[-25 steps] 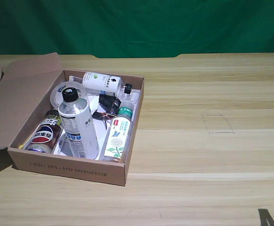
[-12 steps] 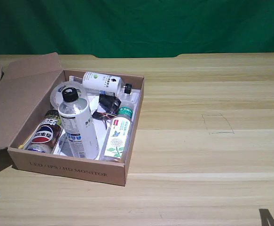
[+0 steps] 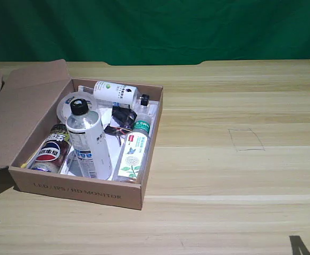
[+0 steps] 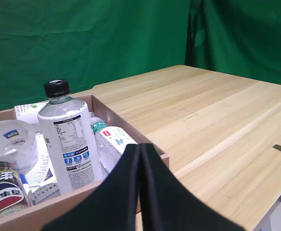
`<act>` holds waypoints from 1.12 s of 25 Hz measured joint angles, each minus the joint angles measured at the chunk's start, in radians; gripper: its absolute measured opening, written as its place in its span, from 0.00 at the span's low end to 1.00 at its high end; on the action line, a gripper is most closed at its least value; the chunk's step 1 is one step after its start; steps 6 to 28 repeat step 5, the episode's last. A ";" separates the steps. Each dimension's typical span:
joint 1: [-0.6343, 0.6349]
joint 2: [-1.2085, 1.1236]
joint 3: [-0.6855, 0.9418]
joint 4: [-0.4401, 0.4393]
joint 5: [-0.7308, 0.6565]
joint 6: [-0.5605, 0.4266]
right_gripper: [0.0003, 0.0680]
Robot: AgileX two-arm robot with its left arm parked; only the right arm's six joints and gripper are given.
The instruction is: Place the white bottle into the box.
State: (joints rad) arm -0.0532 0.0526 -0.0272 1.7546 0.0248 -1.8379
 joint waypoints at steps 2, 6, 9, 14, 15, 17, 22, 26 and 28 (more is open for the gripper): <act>0.000 0.000 0.000 -0.001 0.014 0.000 0.00; 0.000 0.000 0.000 -0.002 0.027 0.000 0.00; 0.000 0.000 0.000 -0.002 0.027 0.000 0.00; 0.000 0.000 0.000 -0.002 0.027 0.000 0.00; 0.000 0.000 0.000 -0.002 0.027 0.000 0.00; 0.000 0.000 0.000 -0.002 0.027 0.000 0.00; 0.000 0.000 0.000 -0.002 0.027 0.000 0.00; 0.000 0.000 0.000 -0.002 0.027 0.000 0.00; 0.000 0.000 0.000 -0.002 0.027 0.000 0.00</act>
